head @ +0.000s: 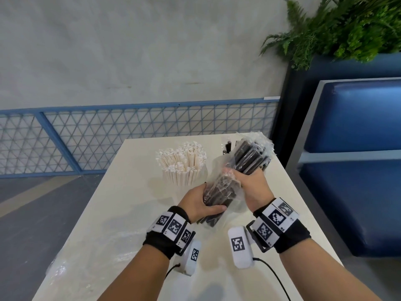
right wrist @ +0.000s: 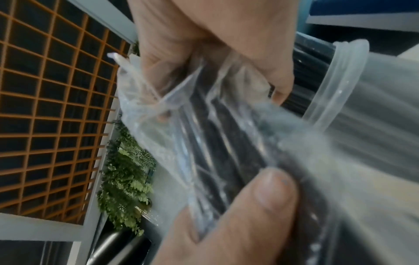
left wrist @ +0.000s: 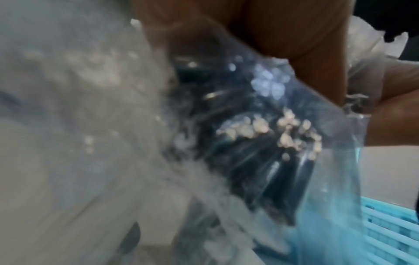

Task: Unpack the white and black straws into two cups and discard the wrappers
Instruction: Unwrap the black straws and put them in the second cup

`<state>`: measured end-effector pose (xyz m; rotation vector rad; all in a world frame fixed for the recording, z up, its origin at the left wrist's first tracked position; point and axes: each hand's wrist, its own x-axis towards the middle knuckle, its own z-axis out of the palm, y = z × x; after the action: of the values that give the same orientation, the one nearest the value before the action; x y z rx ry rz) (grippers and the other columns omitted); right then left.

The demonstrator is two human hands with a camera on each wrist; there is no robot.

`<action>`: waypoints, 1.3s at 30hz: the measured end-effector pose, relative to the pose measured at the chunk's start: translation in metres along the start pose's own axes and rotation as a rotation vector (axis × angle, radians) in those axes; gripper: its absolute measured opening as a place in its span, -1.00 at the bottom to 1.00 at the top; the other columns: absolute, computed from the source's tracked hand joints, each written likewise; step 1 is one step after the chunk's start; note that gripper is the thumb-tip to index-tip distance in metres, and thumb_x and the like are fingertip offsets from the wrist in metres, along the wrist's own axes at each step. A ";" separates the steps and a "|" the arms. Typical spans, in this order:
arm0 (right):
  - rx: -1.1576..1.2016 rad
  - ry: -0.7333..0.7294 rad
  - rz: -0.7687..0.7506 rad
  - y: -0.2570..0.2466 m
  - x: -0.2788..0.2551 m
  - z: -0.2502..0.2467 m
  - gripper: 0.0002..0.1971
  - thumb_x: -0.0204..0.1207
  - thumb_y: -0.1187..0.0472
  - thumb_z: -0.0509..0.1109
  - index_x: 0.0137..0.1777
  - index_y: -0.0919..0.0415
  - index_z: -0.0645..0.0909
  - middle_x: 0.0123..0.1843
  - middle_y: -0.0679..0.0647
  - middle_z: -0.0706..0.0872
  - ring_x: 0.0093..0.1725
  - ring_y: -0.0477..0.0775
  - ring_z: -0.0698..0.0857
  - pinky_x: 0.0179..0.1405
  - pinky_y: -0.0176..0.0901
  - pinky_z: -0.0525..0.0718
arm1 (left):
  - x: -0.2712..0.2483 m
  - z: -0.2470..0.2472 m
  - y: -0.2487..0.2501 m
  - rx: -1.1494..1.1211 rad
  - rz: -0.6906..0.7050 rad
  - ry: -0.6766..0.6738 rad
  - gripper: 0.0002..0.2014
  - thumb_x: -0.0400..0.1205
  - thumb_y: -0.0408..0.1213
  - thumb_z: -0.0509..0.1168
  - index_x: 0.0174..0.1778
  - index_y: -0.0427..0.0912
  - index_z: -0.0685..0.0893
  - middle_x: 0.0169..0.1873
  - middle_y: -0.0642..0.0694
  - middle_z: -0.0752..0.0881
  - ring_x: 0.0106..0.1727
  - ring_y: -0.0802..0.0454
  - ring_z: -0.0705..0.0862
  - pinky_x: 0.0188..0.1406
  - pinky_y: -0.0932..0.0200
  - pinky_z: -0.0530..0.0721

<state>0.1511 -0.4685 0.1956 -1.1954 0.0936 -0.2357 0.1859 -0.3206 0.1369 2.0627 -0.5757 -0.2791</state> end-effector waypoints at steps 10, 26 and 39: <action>0.084 0.134 -0.020 -0.001 0.014 -0.011 -0.57 0.25 0.28 0.57 0.12 0.36 0.59 -0.19 0.08 0.72 -0.21 -0.04 0.74 -0.21 -0.16 0.70 | -0.005 0.001 -0.004 0.031 -0.083 -0.004 -0.48 0.33 -0.17 0.57 0.18 -0.14 0.58 0.07 -0.05 0.73 0.10 0.02 0.70 0.16 0.11 0.66; 0.329 0.311 -0.018 -0.020 0.021 -0.024 -0.91 0.46 0.34 0.44 -0.06 0.32 0.64 -0.11 0.18 0.74 -0.14 0.12 0.76 -0.14 -0.07 0.78 | -0.008 -0.011 -0.008 -0.186 -0.118 0.120 -0.68 0.35 -0.36 0.54 -0.05 -0.22 0.61 -0.12 0.03 0.71 -0.12 0.25 0.71 -0.12 0.54 0.58; 0.317 0.476 -0.287 -0.058 0.040 -0.041 -0.62 0.41 0.36 0.50 0.22 0.37 0.56 0.05 0.22 0.71 0.06 0.19 0.75 0.12 0.10 0.73 | -0.014 -0.020 -0.023 -0.497 -0.118 0.347 -0.83 0.44 -0.61 0.39 -0.11 -0.45 0.56 -0.28 -0.15 0.64 -0.44 0.29 0.67 -0.45 0.41 0.62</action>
<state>0.1743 -0.5348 0.2370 -0.8149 0.2898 -0.7590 0.1889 -0.2890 0.1278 1.6120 -0.1494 -0.1113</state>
